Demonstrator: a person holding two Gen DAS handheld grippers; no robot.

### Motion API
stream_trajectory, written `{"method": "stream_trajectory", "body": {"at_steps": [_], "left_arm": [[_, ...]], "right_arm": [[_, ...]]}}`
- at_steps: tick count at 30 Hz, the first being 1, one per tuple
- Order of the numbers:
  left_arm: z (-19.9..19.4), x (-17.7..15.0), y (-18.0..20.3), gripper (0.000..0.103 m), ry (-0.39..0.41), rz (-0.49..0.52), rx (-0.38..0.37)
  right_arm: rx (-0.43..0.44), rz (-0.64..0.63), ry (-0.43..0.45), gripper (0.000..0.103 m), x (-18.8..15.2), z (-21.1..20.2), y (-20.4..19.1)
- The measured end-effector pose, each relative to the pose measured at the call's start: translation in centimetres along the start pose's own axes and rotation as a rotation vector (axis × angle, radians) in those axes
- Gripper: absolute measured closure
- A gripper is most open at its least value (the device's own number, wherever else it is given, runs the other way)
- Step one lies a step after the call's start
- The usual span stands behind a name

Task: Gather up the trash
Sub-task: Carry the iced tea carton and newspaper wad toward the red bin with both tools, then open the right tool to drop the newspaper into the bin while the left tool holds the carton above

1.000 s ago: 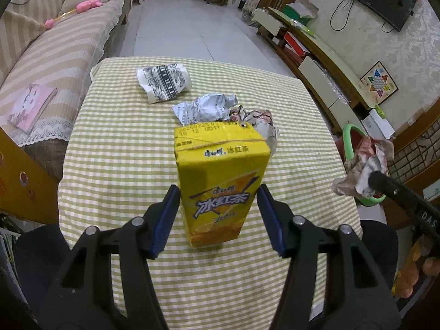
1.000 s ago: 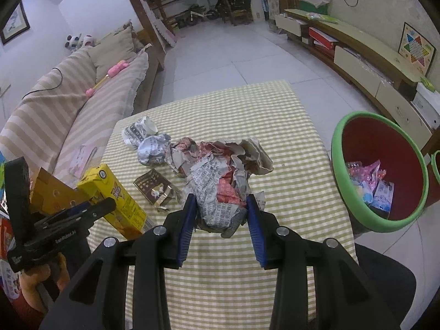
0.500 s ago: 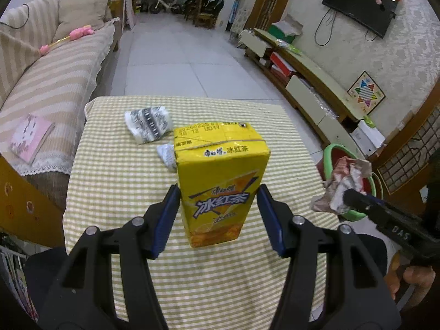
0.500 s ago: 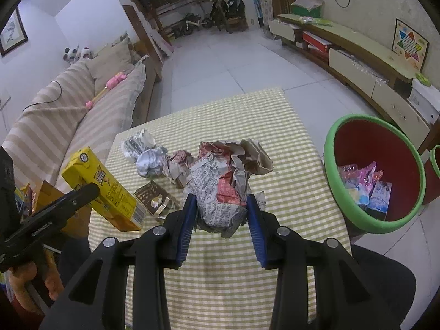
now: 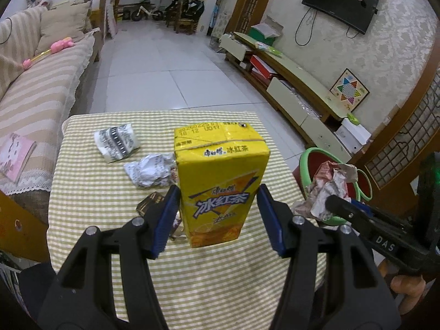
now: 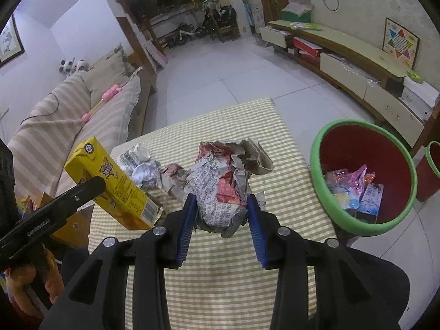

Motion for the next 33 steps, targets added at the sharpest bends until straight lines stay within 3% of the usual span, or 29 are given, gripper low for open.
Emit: {"method": "stream_trajectory", "body": {"at_steps": [18, 33], "left_arm": [[1.3, 0.6, 4.0, 0.047, -0.013, 0.071, -0.014], [4.4, 1.7, 11.9, 0.047, -0.022, 0.186, -0.088]], "right_arm": [[-0.052, 0.110, 0.024, 0.066, -0.7, -1.1, 5.8], [-0.135, 0.200, 0.055, 0.066, -1.4, -3.1, 13.4]]}}
Point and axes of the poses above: each gripper's, at about its wrist camera, not at the fingertips, and z roughly the way its jaws point, y to its right, x to its top, the point moved 4 cm from there along z, roughly the way its jaws point, and after that the axes turned 6 degrees about -z, right-handed, at the moved point
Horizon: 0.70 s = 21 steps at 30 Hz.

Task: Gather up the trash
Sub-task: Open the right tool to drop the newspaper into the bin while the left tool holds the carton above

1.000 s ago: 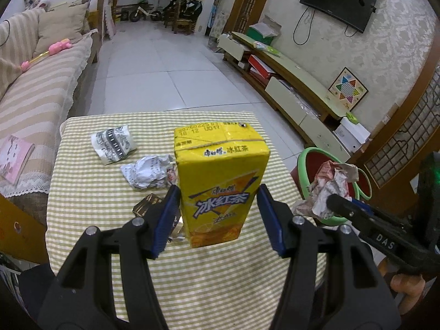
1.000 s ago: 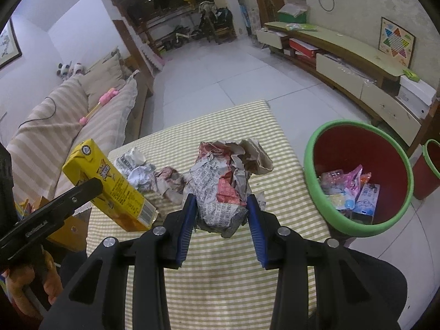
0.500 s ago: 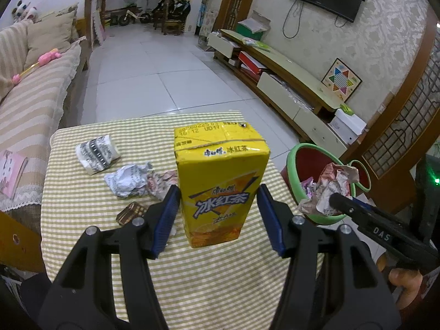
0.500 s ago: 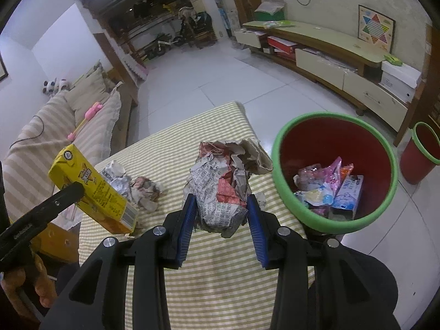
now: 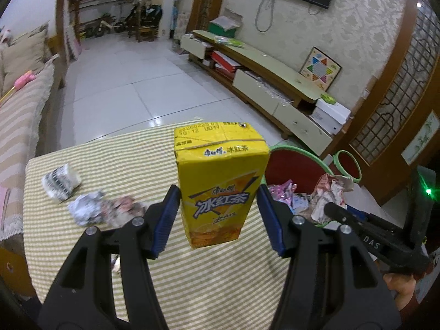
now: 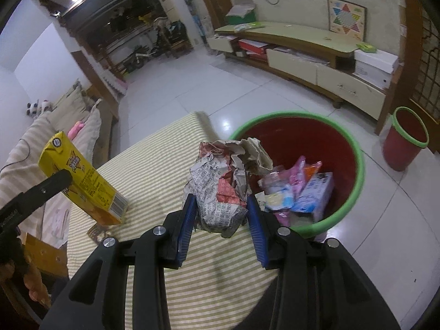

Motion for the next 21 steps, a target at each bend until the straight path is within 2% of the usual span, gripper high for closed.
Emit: {"method": "stream_trajectory", "body": {"at_steps": [12, 21], "left_arm": [[5.1, 2.3, 6.6, 0.047, -0.016, 0.065, -0.100], [8.2, 3.5, 11.6, 0.047, -0.023, 0.124, -0.171]], "right_arm": [[-0.116, 0.040, 0.042, 0.066, 1.8, -1.1, 7.5], [-0.142, 0.057, 0.035, 0.065, 2.3, 0.3, 10.0]]}}
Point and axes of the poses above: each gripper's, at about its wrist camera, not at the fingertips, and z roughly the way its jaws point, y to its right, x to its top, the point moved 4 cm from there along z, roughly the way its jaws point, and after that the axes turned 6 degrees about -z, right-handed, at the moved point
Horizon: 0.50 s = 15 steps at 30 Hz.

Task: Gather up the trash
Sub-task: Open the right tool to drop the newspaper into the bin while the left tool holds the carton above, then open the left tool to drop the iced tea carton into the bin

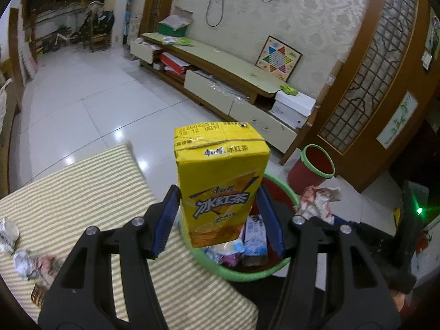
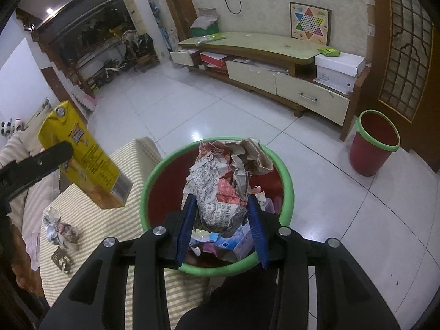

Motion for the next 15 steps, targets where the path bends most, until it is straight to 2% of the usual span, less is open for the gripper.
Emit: {"method": "stream_trajectory", "body": {"at_steps": [15], "left_arm": [[3.9, 1.1, 2.0, 0.047, -0.041, 0.014, -0.046]], "right_arm": [[-0.028, 0.014, -0.029, 0.065, 0.0, 2.2, 1.4]]}}
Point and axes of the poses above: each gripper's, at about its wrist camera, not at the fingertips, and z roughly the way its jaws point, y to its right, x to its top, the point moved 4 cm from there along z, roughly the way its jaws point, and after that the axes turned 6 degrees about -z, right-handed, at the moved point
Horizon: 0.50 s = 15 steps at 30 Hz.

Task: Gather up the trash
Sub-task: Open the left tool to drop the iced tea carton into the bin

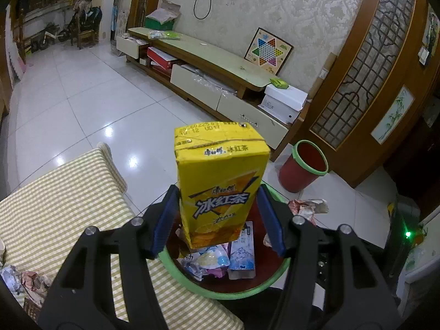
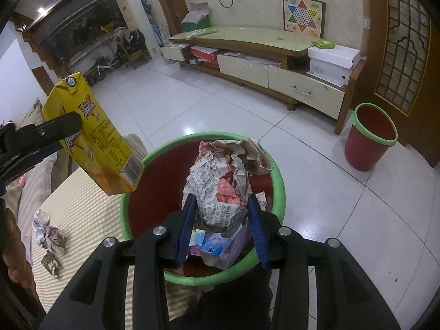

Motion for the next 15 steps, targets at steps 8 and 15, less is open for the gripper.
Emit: {"method": "stream_trajectory", "body": {"at_steps": [8, 15], "left_arm": [[-0.1, 0.0, -0.7, 0.023, 0.010, -0.028, -0.006], [-2.5, -2.6, -4.9, 0.021, -0.007, -0.098, 0.057]], "right_arm": [[-0.015, -0.005, 0.015, 0.036, 0.4, 0.3, -0.5], [-0.001, -0.018, -0.005, 0.035, -0.6, -0.6, -2.3]]}}
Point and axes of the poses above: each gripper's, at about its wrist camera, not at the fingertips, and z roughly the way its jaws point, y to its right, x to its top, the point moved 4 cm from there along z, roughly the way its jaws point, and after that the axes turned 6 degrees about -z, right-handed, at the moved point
